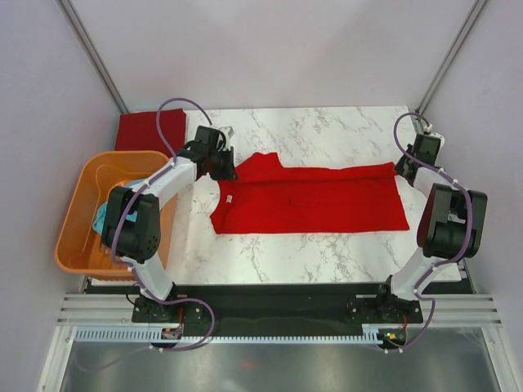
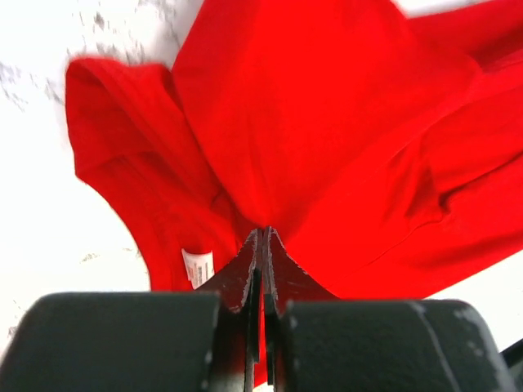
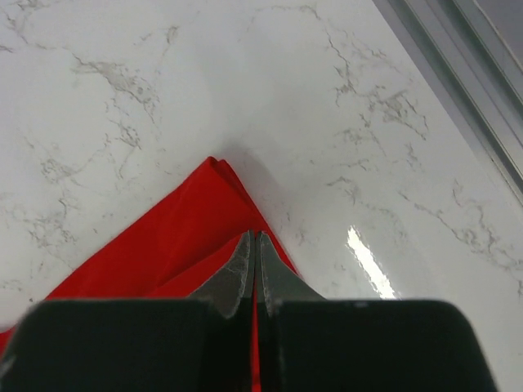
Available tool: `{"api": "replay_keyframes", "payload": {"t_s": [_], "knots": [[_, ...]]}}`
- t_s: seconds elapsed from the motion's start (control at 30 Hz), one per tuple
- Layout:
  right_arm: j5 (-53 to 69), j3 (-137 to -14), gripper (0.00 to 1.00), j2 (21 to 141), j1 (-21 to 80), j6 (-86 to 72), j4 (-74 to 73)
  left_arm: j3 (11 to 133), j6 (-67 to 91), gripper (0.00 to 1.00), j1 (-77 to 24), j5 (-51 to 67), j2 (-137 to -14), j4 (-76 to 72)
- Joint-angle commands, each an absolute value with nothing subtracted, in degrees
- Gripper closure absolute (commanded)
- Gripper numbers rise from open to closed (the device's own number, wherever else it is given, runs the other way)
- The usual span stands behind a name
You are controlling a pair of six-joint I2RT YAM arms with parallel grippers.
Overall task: Fold and stack the t-shirts
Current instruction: Fold the tshirt
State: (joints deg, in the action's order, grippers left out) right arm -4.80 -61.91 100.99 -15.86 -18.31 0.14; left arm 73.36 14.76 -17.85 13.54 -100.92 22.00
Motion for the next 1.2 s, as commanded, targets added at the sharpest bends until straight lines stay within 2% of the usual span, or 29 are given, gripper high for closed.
{"api": "replay_keyframes", "payload": {"t_s": [0.0,0.67,0.73,0.77,0.83,0.87,0.9,1.03,1.17], "knots": [[-8.9,-59.9,1.0,97.8,-16.0,-20.6,-1.4,71.3,12.7,0.98,-18.1,9.8,-98.9,20.5],[-10.0,-54.5,1.0,95.4,-16.0,-21.7,-3.4,67.8,14.8,0.98,-22.1,2.6,-98.6,25.7],[-11.1,-55.1,0.95,95.3,-16.0,-22.2,-5.2,67.9,15.9,0.96,-22.1,1.9,-98.3,27.4],[-12.1,-55.7,0.93,95.3,-15.9,-23.4,-8.2,67.8,16.7,0.88,-22.1,1.8,-98.0,27.9],[-16.1,-58.7,0.85,95.2,-16.0,-24.5,-12.5,68.0,17.4,0.8,-22.1,0.9,-96.4,29.8],[-16.6,-59.5,0.81,95.0,-16.0,-24.7,-14.1,68.4,17.7,0.72,-22.1,0.7,-95.7,30.3],[-16.9,-60.3,0.72,94.5,-16.0,-25.1,-16.8,69.2,18.0,0.69,-22.1,0.4,-94.9,30.9],[-11.5,-65.6,0.59,95.0,-16.0,-23.6,-20.6,72.0,19.6,0.64,-22.1,5.2,-92.4,30.9],[-2.5,-70.3,0.55,99.3,-15.9,-20.4,-21.0,77.5,20.5,0.64,-22.1,11.0,-97.6,30.8]]}}
